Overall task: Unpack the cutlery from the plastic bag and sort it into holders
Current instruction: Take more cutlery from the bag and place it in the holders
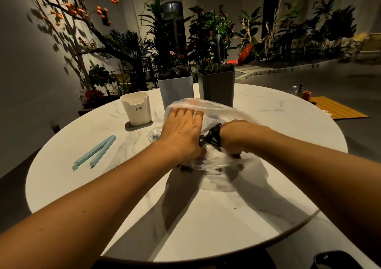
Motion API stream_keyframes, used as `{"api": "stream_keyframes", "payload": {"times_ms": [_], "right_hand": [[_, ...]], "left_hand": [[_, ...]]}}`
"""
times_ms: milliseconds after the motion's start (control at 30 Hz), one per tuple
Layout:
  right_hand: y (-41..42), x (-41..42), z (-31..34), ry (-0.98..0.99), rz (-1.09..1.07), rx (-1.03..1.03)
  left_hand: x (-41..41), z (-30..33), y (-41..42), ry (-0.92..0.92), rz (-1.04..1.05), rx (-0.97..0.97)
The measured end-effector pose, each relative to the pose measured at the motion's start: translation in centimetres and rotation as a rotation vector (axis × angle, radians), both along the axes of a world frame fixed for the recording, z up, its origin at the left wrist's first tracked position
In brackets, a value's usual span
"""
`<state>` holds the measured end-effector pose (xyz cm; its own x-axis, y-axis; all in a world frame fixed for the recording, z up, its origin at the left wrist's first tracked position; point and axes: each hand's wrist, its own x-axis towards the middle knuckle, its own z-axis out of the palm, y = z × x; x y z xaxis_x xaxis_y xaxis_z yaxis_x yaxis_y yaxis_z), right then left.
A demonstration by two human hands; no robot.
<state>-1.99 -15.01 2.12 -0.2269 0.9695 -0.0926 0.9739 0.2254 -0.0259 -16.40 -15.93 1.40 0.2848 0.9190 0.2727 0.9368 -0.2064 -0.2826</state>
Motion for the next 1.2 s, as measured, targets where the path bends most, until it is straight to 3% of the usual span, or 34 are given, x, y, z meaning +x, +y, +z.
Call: {"api": "stream_keyframes", "payload": {"times_ms": [267,400,533,667,833,900,967,1067,1200], "right_hand": [[0.2,1.5,1.6,0.603,-0.212,-0.343],[-1.4,2.2,1.8,0.618,-0.202,-0.43],[-3.1,3.5,2.5,0.658,-0.14,-0.591],[-4.9,5.3,3.7,0.679,-0.022,-0.624],[-6.7,6.6,4.7,0.739,0.074,-0.679],[-7.0,7.1,5.1,0.759,0.098,-0.706],[-7.1,7.7,5.6,0.772,0.122,-0.754],[-7.1,8.6,6.2,0.839,0.162,-0.848],[-6.1,9.0,6.8,1.01,0.203,-0.87]], "left_hand": [[0.3,0.5,-1.4,0.125,0.024,0.02],[0.9,1.0,-2.3,0.122,0.009,-0.001],[0.7,1.8,-3.4,-0.036,-0.064,-0.083],[0.2,2.6,-4.6,-0.431,-0.124,-0.075],[-1.0,4.4,-5.2,-1.098,-0.245,0.341],[-2.1,5.5,-4.7,-1.238,-0.191,0.447],[-3.0,6.0,-4.1,-1.407,-0.131,0.281],[-3.7,5.7,-3.5,-1.698,-0.101,-0.16],[-3.1,5.3,-3.9,-1.961,-0.131,-0.481]]}}
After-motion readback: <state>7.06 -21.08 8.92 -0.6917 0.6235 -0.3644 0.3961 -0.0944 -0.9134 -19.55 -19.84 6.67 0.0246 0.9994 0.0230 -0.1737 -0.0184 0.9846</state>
